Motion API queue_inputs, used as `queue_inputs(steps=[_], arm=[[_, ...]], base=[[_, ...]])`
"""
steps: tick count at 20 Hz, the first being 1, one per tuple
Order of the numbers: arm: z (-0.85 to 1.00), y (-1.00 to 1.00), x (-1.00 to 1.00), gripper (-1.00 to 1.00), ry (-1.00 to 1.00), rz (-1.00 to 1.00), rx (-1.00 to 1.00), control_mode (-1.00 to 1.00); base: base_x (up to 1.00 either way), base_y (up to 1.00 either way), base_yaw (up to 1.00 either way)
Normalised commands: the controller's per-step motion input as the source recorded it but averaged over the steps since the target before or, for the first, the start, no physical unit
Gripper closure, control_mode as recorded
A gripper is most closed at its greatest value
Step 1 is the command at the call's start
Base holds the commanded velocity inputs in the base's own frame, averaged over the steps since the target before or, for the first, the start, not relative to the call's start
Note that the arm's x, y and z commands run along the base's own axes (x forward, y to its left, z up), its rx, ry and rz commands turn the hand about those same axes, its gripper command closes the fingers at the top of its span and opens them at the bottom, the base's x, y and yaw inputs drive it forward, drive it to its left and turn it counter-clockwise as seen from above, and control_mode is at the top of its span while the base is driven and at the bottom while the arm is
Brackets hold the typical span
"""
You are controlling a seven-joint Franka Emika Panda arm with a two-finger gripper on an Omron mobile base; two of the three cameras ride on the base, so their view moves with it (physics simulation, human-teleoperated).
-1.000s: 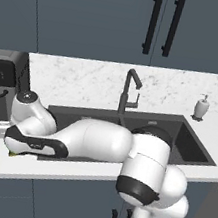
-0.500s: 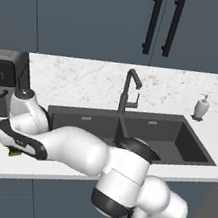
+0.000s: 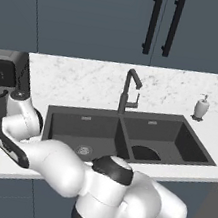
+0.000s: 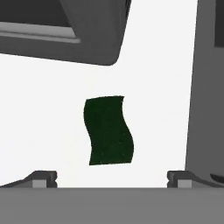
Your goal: Pick the pan and sponge and place them into the sink. Then turn on the water.
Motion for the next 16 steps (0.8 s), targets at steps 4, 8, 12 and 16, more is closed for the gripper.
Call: queue_inputs(steps=[4,8,12,16], arm=[[-0.14,0.0,0.01,-1.0,0.0,0.0,0.0,-1.0],[-0.27,0.02,0.01,-1.0,0.0,0.0,0.0,-1.0],[-0.24,0.02,0.08,-1.0,0.0,0.0,0.0,-1.0],[-0.18,0.07,0.13,-1.0,0.0,0.0,-0.01,-1.0]], base=[[0.0,0.0,0.0],[0.0,0.0,0.0],[0.0,0.0,0.0],[0.0,0.0,0.0]])
